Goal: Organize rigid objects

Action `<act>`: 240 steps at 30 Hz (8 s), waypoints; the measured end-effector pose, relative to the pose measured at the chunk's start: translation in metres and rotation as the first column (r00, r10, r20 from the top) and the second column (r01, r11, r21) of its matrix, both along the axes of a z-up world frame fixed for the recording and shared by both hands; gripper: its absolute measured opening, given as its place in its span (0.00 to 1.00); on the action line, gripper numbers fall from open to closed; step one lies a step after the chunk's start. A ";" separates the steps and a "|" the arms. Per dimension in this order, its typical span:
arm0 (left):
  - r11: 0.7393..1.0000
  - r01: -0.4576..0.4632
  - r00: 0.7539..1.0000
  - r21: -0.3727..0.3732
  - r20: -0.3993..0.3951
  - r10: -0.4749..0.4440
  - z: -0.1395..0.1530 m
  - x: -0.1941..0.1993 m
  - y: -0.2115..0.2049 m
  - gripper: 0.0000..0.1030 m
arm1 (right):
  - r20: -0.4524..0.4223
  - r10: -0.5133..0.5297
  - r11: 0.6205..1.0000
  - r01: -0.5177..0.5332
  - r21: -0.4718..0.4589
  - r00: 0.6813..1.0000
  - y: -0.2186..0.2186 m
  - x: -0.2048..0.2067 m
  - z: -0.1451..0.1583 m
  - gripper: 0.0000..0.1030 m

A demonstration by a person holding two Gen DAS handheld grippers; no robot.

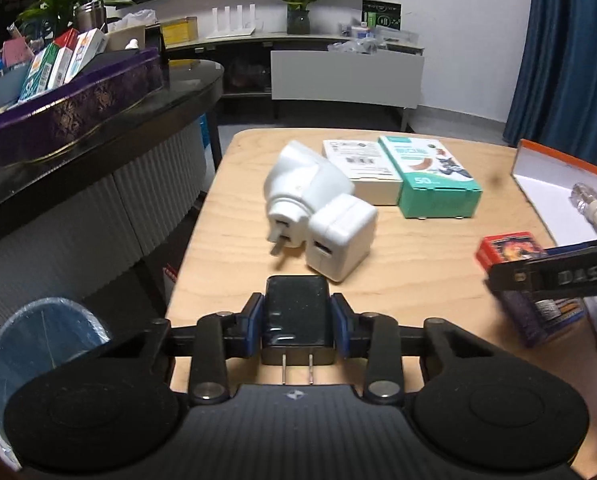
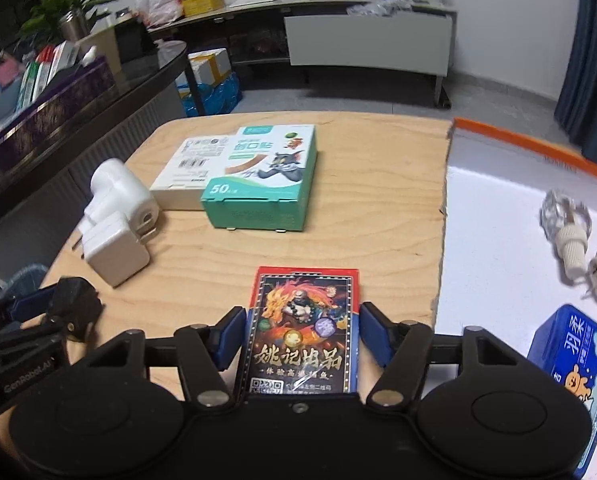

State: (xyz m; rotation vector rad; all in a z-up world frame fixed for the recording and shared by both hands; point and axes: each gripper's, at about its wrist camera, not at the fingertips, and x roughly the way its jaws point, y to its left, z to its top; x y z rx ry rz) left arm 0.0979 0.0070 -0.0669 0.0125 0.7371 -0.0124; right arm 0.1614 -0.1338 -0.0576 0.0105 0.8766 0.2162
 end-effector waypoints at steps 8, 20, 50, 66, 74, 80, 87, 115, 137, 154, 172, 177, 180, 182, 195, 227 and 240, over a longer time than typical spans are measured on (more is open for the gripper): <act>0.999 0.016 0.999 -0.041 0.046 -0.014 0.017 -0.013 -0.003 0.35 | 0.075 0.015 0.999 -0.019 0.049 0.997 0.006 -0.013 0.014 0.69; 0.984 0.119 0.984 -0.135 0.151 -0.098 0.064 -0.042 -0.045 0.35 | 0.243 -0.084 0.992 0.057 0.116 0.966 -0.044 -0.067 0.086 0.69; 0.926 0.339 0.936 -0.166 0.160 -0.314 0.082 -0.081 -0.193 0.35 | 0.322 -0.380 0.925 0.365 0.109 0.867 -0.197 -0.195 0.099 0.69; 0.931 0.338 0.933 -0.139 0.176 -0.313 0.085 -0.097 -0.201 0.35 | 0.323 -0.379 0.925 0.369 0.096 0.867 -0.194 -0.195 0.099 0.69; 0.929 0.343 0.932 -0.142 0.177 -0.317 0.083 -0.097 -0.202 0.35 | 0.321 -0.380 0.924 0.370 0.095 0.867 -0.195 -0.194 0.096 0.69; 0.928 0.345 0.931 -0.137 0.176 -0.320 0.082 -0.097 -0.203 0.35 | 0.318 -0.379 0.925 0.368 0.094 0.869 -0.196 -0.192 0.094 0.69; 0.929 0.339 0.933 -0.146 0.178 -0.313 0.082 -0.096 -0.201 0.35 | 0.314 -0.376 0.926 0.365 0.094 0.872 -0.195 -0.191 0.092 0.69; 0.929 0.339 0.935 -0.150 0.167 -0.314 0.078 -0.099 -0.203 0.35 | 0.308 -0.362 0.931 0.358 0.073 0.880 -0.191 -0.191 0.085 0.69; 0.929 0.336 0.937 -0.157 0.154 -0.313 0.075 -0.096 -0.203 0.35 | 0.300 -0.364 0.930 0.360 0.073 0.882 -0.191 -0.189 0.079 0.69; 0.929 0.335 0.938 -0.158 0.151 -0.312 0.074 -0.095 -0.204 0.35 | 0.290 -0.362 0.931 0.357 0.071 0.886 -0.193 -0.188 0.072 0.69; 0.927 0.337 0.938 -0.162 0.144 -0.316 0.073 -0.091 -0.204 0.35 | 0.280 -0.364 0.931 0.359 0.072 0.889 -0.196 -0.186 0.072 0.69; 0.927 0.340 0.937 -0.160 0.147 -0.318 0.073 -0.091 -0.203 0.35 | 0.280 -0.365 0.930 0.360 0.073 0.888 -0.195 -0.186 0.072 0.69; 0.927 0.340 0.936 -0.160 0.146 -0.319 0.073 -0.092 -0.203 0.35 | 0.279 -0.364 0.931 0.359 0.072 0.889 -0.195 -0.186 0.072 0.69; 0.927 0.340 0.936 -0.158 0.147 -0.319 0.073 -0.092 -0.203 0.35 | 0.278 -0.363 0.931 0.358 0.071 0.889 -0.195 -0.186 0.072 0.69; 0.926 0.342 0.936 -0.159 0.145 -0.320 0.071 -0.091 -0.203 0.35 | 0.273 -0.367 0.930 0.362 0.072 0.889 -0.196 -0.187 0.072 0.69; 0.922 0.345 0.937 -0.175 0.120 -0.328 0.064 -0.084 -0.204 0.35 | 0.238 -0.366 0.930 0.360 0.070 0.900 -0.199 -0.177 0.060 0.69; 0.919 0.358 0.933 -0.164 0.109 -0.344 0.061 -0.079 -0.208 0.36 | 0.221 -0.369 0.929 0.363 0.068 0.903 -0.202 -0.171 0.054 0.68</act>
